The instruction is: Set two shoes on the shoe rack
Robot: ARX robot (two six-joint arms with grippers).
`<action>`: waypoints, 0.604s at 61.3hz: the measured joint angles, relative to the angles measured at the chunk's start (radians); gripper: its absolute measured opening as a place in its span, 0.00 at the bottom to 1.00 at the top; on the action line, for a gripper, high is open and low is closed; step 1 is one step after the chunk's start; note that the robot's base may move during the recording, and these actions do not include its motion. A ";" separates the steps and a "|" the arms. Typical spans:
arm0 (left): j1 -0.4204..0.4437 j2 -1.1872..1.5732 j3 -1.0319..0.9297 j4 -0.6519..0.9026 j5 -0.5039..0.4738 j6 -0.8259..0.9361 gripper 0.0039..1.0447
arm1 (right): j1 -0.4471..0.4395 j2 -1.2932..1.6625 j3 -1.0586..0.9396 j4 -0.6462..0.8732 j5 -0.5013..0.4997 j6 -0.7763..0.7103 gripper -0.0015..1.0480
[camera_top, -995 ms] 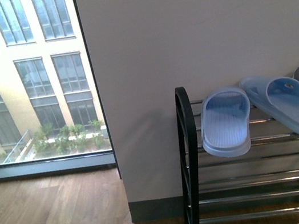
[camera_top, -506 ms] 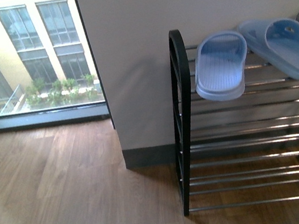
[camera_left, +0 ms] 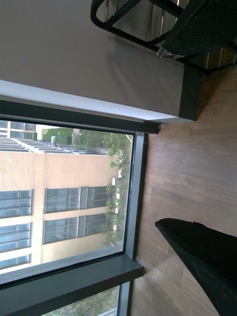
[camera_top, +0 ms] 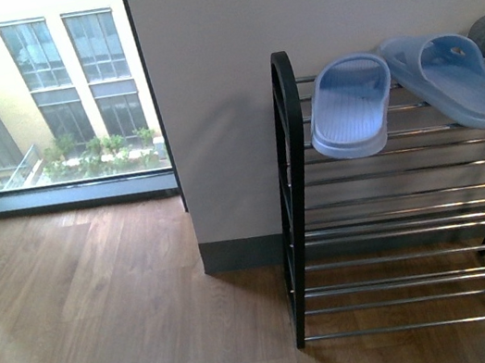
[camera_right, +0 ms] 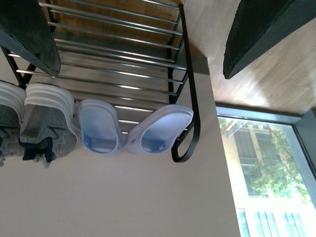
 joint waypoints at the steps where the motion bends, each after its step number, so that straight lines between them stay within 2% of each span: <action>1: 0.000 0.000 0.000 0.000 0.000 0.000 0.91 | 0.000 0.000 0.000 0.000 0.000 0.000 0.91; 37: 0.000 0.000 0.000 0.000 0.000 0.001 0.91 | 0.000 0.000 0.000 -0.002 0.000 0.000 0.91</action>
